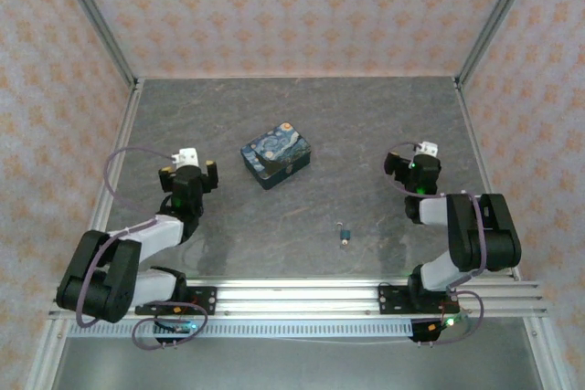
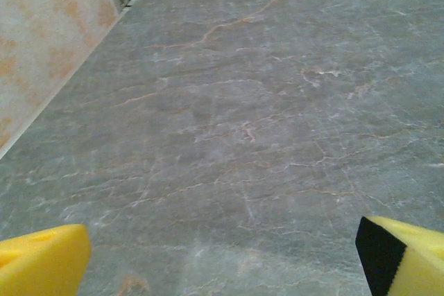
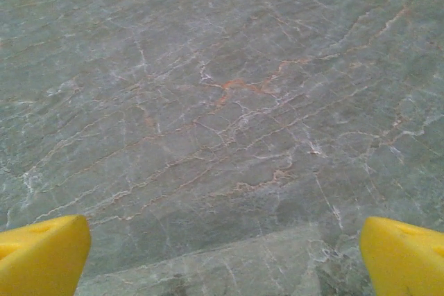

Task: Unlock the padlock with the key

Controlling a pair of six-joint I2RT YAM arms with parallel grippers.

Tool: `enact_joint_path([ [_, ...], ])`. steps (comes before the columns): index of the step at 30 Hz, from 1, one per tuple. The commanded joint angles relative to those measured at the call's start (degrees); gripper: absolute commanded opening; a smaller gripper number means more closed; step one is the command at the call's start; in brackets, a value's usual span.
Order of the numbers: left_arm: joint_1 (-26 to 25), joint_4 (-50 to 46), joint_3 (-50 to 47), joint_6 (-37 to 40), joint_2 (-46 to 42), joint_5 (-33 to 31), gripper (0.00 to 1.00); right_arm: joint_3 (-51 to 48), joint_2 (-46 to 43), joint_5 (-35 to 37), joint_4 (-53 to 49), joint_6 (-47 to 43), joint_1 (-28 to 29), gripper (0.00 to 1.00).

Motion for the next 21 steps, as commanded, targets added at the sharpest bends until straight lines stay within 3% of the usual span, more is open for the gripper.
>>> enact_joint_path([
  [1,1.26,7.58,2.42,4.17,3.23,3.54,1.00,1.05,0.09,-1.46,2.85,-1.30,-0.18,0.99],
  [7,3.63,14.19,3.66,3.52,12.86,6.18,1.00,1.12,-0.11,-1.26,2.29,-1.47,-0.17,0.99],
  [12,6.86,9.02,6.27,1.05,12.80,10.56,1.00,1.09,-0.15,-0.78,2.31,-1.60,0.17,0.99],
  [21,6.95,9.00,6.28,1.02,12.78,10.68,1.00,1.26,-0.08,-0.10,1.93,-1.75,0.44,0.99],
])
